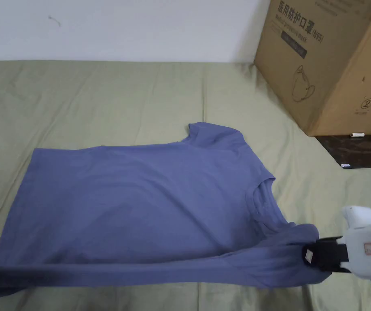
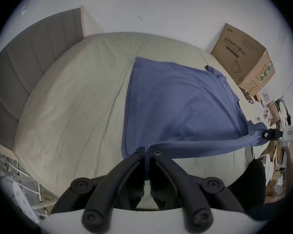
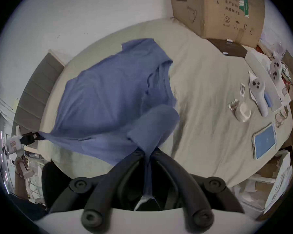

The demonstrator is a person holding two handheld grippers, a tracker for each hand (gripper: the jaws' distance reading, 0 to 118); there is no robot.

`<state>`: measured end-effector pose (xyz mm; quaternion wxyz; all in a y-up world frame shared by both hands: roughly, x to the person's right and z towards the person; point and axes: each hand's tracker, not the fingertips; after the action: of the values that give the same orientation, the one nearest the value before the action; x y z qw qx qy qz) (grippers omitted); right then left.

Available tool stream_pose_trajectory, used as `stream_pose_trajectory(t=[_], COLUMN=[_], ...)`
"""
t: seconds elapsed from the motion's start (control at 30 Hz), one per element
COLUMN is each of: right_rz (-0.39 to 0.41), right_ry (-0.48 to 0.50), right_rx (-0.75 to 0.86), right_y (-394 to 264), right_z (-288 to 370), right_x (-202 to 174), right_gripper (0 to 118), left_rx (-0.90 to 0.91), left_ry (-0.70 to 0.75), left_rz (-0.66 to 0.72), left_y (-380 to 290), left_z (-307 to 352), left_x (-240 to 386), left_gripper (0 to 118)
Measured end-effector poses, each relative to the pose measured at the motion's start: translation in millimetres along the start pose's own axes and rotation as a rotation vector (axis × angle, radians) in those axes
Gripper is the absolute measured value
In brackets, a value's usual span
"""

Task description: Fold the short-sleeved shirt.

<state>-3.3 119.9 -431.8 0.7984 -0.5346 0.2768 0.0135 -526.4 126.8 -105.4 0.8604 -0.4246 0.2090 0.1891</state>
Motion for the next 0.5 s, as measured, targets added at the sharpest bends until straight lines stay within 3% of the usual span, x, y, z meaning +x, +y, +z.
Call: stream_pose_trajectory(t=[0.3, 0.43, 0.5], right_rz=[-0.037, 0.037, 0.025], right_ry=[-0.024, -0.118, -0.126], right_rx=[0.030, -0.012, -0.023], right_y=[128.0, 156.7, 160.2], right_z=[-85.1, -140.0, -155.9], right_x=[-12.7, -25.6, -28.2], right_gripper=[5, 5, 5], left_rx=[0.049, -0.021, -0.060], left_ry=[0.058, 0.075, 0.078], left_rz=[-0.033, -0.024, 0.008], left_y=[93.2, 109.2, 111.0], left_z=[-101.2, -150.1, -165.5], left_x=[0.7, -4.7, -8.8], left_gripper=[3, 3, 4])
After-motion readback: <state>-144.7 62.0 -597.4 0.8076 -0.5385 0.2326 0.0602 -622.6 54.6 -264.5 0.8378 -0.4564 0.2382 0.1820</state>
